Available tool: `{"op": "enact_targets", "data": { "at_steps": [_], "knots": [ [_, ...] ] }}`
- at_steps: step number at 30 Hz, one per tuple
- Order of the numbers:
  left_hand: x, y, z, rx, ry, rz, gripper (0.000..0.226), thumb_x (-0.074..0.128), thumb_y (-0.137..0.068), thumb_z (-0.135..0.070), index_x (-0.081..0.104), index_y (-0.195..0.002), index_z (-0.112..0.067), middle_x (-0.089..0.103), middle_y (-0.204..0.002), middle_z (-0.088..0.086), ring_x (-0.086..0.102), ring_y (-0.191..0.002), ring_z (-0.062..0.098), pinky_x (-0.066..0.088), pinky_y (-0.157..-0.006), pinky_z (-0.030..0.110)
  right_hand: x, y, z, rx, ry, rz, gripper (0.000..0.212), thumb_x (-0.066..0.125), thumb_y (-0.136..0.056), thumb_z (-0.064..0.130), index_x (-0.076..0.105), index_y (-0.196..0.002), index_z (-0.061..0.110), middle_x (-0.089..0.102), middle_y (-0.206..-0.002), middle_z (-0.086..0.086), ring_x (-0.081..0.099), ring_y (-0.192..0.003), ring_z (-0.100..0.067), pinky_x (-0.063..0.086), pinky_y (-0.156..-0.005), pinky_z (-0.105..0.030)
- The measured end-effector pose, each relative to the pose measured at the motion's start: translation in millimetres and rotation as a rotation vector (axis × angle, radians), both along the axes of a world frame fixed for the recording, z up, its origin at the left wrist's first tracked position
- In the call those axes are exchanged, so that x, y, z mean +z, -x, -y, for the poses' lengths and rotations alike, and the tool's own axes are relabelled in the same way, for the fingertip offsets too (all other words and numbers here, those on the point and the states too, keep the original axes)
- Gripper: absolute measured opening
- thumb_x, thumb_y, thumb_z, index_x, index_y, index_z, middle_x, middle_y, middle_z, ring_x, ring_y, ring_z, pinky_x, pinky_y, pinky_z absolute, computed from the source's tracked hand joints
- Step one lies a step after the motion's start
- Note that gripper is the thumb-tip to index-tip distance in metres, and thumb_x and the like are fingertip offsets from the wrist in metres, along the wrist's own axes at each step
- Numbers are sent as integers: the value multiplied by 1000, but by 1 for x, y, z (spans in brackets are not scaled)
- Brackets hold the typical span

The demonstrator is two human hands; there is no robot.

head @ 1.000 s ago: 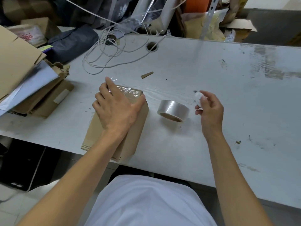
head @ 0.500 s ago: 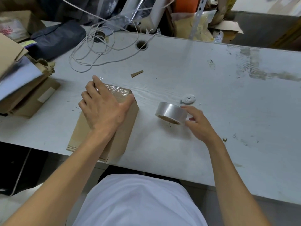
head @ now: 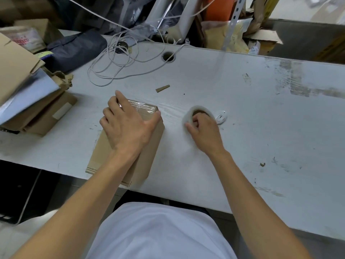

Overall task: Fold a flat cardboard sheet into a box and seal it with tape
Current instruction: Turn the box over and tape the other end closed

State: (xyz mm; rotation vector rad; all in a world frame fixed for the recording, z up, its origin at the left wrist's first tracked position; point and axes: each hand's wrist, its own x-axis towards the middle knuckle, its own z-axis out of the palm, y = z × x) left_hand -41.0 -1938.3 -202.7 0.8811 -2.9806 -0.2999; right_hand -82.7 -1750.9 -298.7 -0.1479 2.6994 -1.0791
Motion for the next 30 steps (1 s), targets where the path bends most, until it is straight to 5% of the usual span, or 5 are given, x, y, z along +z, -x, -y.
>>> {"op": "enact_targets", "data": {
  "at_steps": [8, 13, 17, 24, 30],
  "knots": [
    [16, -4, 25, -165, -37, 90, 116, 41, -75, -86, 19, -152, -3, 35, -144, 16, 41, -126, 36, 46, -88, 51, -19, -21, 33, -4, -185, -15, 28, 67, -91, 35, 58, -97, 9, 58, -100, -4, 55, -93, -22, 44, -70, -33],
    [20, -12, 58, -362, -169, 75, 95, 44, -85, -75, 24, -153, -11, 35, -145, 10, 45, -127, 31, 46, -85, 48, 27, -27, 45, -348, 192, -29, 6, 68, -89, 22, 68, -88, 16, 67, -93, 3, 62, -90, -11, 46, -79, -22],
    [13, -18, 77, -409, -399, -12, 87, 54, -88, -64, 25, -154, -17, 40, -142, 3, 50, -121, 23, 45, -89, 40, 79, -47, 74, -612, 499, -105, 7, 66, -90, 17, 70, -87, 12, 71, -87, 0, 65, -82, -11, 51, -75, -19],
    [-15, -14, 95, -278, -900, -218, 47, 70, -90, -33, 56, -134, -20, 57, -122, -10, 58, -102, -1, 47, -73, 9, 85, -50, 116, -725, 532, -46, 16, 75, -85, 21, 70, -95, 10, 72, -90, 4, 65, -78, -1, 54, -78, -22],
    [-25, -8, 107, -295, -1133, -197, 34, 72, -90, -30, 63, -123, -27, 58, -120, -10, 58, -100, 0, 53, -79, 19, 82, -51, 120, -703, 551, -32, 15, 73, -88, 21, 73, -99, 10, 72, -92, 5, 65, -82, 1, 51, -76, -16]
  ]
}}
